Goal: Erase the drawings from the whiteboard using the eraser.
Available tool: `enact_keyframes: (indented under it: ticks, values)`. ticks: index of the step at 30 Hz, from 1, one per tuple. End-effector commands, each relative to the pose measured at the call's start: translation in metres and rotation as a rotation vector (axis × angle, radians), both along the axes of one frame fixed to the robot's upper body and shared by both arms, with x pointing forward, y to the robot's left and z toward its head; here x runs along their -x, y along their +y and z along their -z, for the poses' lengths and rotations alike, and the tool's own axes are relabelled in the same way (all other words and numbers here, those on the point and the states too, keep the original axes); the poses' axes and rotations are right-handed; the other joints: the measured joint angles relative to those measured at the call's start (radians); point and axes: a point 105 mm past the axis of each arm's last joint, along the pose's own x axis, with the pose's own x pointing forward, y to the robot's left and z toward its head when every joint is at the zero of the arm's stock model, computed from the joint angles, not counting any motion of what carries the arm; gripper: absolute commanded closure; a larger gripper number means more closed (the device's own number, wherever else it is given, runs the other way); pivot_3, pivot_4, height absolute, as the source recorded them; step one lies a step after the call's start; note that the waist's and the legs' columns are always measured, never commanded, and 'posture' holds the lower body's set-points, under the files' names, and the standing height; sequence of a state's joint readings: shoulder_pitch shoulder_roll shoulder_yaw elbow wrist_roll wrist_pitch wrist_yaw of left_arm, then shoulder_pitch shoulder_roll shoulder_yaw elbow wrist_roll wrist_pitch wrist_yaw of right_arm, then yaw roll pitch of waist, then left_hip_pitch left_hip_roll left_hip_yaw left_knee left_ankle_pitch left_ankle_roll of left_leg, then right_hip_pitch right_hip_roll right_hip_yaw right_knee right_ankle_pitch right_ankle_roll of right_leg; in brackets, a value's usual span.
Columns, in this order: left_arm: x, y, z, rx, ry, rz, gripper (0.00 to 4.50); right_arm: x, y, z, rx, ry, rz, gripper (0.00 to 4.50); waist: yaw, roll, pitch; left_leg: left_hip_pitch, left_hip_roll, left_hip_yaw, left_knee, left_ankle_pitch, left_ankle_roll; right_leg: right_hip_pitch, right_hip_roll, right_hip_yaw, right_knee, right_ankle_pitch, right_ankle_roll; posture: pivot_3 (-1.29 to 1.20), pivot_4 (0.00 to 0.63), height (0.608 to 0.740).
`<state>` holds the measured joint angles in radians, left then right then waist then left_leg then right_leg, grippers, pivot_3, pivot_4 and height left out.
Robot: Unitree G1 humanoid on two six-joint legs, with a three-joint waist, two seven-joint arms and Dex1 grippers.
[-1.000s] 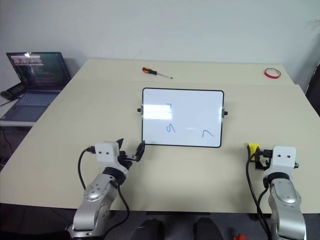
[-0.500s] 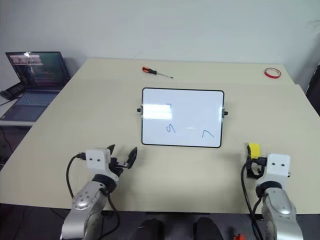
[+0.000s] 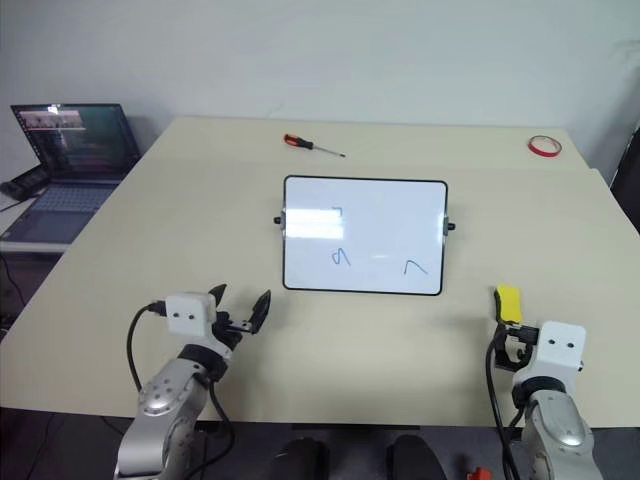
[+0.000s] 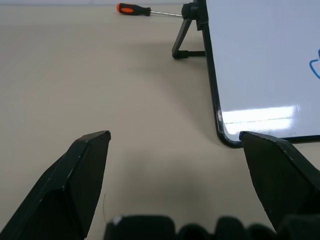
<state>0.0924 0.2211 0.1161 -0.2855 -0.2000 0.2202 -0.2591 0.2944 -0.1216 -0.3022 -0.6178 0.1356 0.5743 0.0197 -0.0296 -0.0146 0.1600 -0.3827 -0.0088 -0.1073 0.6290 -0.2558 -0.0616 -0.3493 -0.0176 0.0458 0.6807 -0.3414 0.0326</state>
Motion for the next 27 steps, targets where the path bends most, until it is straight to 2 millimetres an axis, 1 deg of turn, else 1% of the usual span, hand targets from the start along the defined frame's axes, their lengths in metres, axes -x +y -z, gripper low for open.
enact_keyframes:
  ticks: [1, 2, 5, 8, 10, 13, 20, 22, 25, 27]
  values:
    - [-0.008, -0.009, -0.031, 0.023, -0.066, 0.09, 0.0, -0.003, -0.002, -0.013, 0.037, -0.048, -0.006, 0.01, 0.001, 0.0, 0.0, 0.0, 0.0, 0.0, 0.0, 0.0, 0.0, 0.0, 0.0, 0.0, 0.0, 0.0, 0.0, 0.0, 0.15, 0.74]
    - [-0.011, -0.011, -0.033, 0.038, -0.063, 0.11, 0.0, -0.004, -0.002, -0.013, 0.039, -0.048, -0.008, 0.01, 0.002, 0.0, 0.0, 0.0, 0.0, 0.0, 0.0, 0.0, 0.0, 0.0, 0.0, -0.001, 0.0, 0.0, 0.0, 0.0, 0.15, 0.74]
    - [-0.017, -0.033, -0.054, 0.106, -0.086, 0.268, 0.0, -0.008, -0.001, -0.016, 0.043, -0.057, -0.017, 0.01, 0.001, 0.0, 0.0, 0.0, 0.0, 0.0, 0.0, 0.0, 0.0, 0.0, 0.0, -0.001, 0.0, 0.0, 0.0, 0.0, 0.15, 0.74]
    - [-0.015, -0.064, -0.071, 0.105, -0.097, 0.515, 0.0, -0.015, 0.001, -0.019, 0.043, -0.07, -0.029, 0.01, 0.0, 0.0, 0.0, 0.0, 0.0, 0.001, 0.0, 0.0, 0.0, 0.0, 0.0, -0.002, 0.0, 0.0, 0.0, 0.0, 0.15, 0.74]
    - [-0.01, -0.082, -0.073, 0.08, -0.078, 0.676, 0.0, -0.019, 0.003, -0.021, 0.038, -0.076, -0.035, 0.01, -0.001, 0.0, 0.0, 0.0, 0.0, 0.002, 0.0, 0.0, 0.0, 0.0, 0.001, -0.002, 0.0, 0.0, 0.0, 0.0, 0.15, 0.74]
    - [-0.002, -0.1, -0.067, 0.02, -0.043, 0.879, 0.0, -0.026, 0.006, -0.021, 0.041, -0.08, -0.058, 0.01, -0.004, 0.0, 0.0, 0.0, 0.0, 0.002, 0.0, 0.0, 0.0, 0.0, 0.001, -0.001, 0.0, 0.0, 0.0, 0.0, 0.15, 0.74]
    - [0.003, -0.12, -0.051, -0.089, -0.009, 1.182, 0.0, -0.036, -0.001, -0.019, 0.021, -0.08, -0.03, 0.01, -0.003, 0.001, 0.001, 0.0, 0.0, 0.002, 0.0, 0.0, 0.0, -0.001, 0.002, -0.001, 0.0, 0.0, 0.0, 0.0, 0.15, 0.74]
    - [0.002, -0.125, -0.046, -0.125, -0.007, 1.242, 0.0, -0.04, -0.001, -0.019, 0.012, -0.084, -0.027, 0.01, -0.002, 0.001, 0.001, 0.0, 0.0, 0.002, 0.0, 0.0, 0.0, -0.001, 0.002, -0.001, 0.0, 0.0, 0.0, 0.0, 0.15, 0.74]
    - [-0.003, -0.128, -0.03, -0.282, -0.011, 1.306, 0.0, -0.046, -0.005, -0.018, -0.006, -0.088, -0.009, 0.01, -0.003, 0.001, 0.001, 0.0, 0.0, 0.003, 0.0, 0.0, 0.0, -0.001, 0.004, -0.001, 0.0, 0.0, 0.0, 0.0, 0.15, 0.74]
    - [-0.006, -0.13, -0.027, -0.327, -0.021, 1.333, 0.0, -0.049, -0.008, -0.017, -0.019, -0.091, 0.009, 0.01, -0.004, 0.001, 0.001, 0.0, 0.0, 0.003, 0.0, 0.0, 0.0, -0.001, 0.005, -0.001, 0.0, 0.0, 0.0, 0.0, 0.15, 0.74]
